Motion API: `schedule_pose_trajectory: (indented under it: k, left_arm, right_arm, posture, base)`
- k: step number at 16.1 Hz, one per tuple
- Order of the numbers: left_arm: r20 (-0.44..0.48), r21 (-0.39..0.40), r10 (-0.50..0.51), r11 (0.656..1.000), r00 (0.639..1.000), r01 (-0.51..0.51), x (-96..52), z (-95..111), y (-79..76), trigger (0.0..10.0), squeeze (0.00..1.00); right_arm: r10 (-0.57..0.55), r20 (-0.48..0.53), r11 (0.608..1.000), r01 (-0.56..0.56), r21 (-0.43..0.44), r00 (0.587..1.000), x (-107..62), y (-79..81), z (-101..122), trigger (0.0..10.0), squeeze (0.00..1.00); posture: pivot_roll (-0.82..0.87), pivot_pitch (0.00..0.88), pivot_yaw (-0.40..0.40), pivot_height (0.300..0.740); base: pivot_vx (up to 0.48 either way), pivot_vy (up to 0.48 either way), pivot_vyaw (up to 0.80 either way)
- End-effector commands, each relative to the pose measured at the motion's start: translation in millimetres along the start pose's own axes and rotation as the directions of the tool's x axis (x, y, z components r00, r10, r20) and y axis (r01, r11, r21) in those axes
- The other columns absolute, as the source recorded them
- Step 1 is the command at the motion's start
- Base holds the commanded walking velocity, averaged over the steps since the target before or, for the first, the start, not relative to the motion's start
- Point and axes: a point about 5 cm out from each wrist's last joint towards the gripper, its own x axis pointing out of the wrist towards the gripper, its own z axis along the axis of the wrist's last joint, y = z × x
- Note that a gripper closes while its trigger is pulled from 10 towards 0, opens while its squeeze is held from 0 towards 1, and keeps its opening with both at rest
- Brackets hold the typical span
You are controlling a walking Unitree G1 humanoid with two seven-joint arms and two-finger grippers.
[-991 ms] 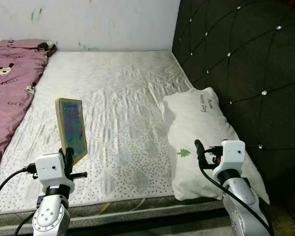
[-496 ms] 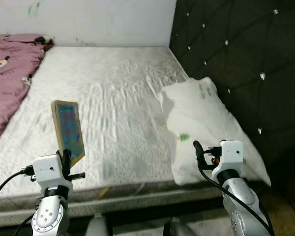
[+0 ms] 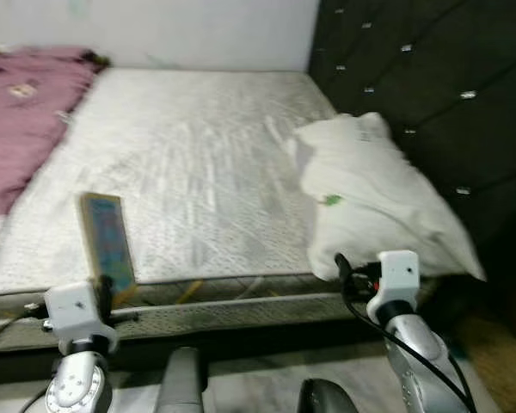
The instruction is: Clean up the room
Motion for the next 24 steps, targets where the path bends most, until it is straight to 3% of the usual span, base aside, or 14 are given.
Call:
schedule_pose_trajectory:
  k: [1, 7, 19, 24]
  left_arm:
    - [0.093, -0.003, -0.041, 0.999, 0.995, 0.042, 6.2, 18.6, -10.7, 10.0, 0.0]
    - [0.103, -0.005, -0.047, 0.999, 0.994, 0.047, 4.4, 19.1, -12.1, 10.0, 0.0]
    - [0.083, -0.018, -0.053, 0.998, 0.995, 0.055, 4.8, 16.3, -12.9, 10.0, 0.0]
    - [0.068, -0.021, -0.049, 0.999, 0.996, 0.051, 6.6, 14.4, -13.1, 10.0, 0.0]
  right_arm:
    - [0.001, 0.012, 1.0, -0.001, -0.018, 1.0, 1.9, -3.1, 4.4, 10.0, 0.0]
    - [0.046, 0.006, 0.997, -0.045, -0.066, 0.999, 3.7, -0.5, 3.7, 10.0, 0.0]
    - [0.043, 0.031, 0.997, -0.04, -0.067, 0.999, 4.0, -0.3, 5.8, 10.0, 0.0]
    - [0.062, 0.043, 0.997, -0.059, -0.049, 0.997, 3.5, 1.4, 6.5, 10.0, 0.0]
  posture:
    - [0.02, 0.042, -0.046, 0.63]
    - [0.02, 0.042, -0.057, 0.63]
    - [0.02, 0.053, -0.061, 0.63]
    - [0.02, 0.054, -0.06, 0.63]
  base:
    - [0.0, 0.0, 0.0]
    - [0.306, 0.0, 0.0]
    - [0.365, 0.0, 0.0]
    - [0.0, 0.0, 0.0]
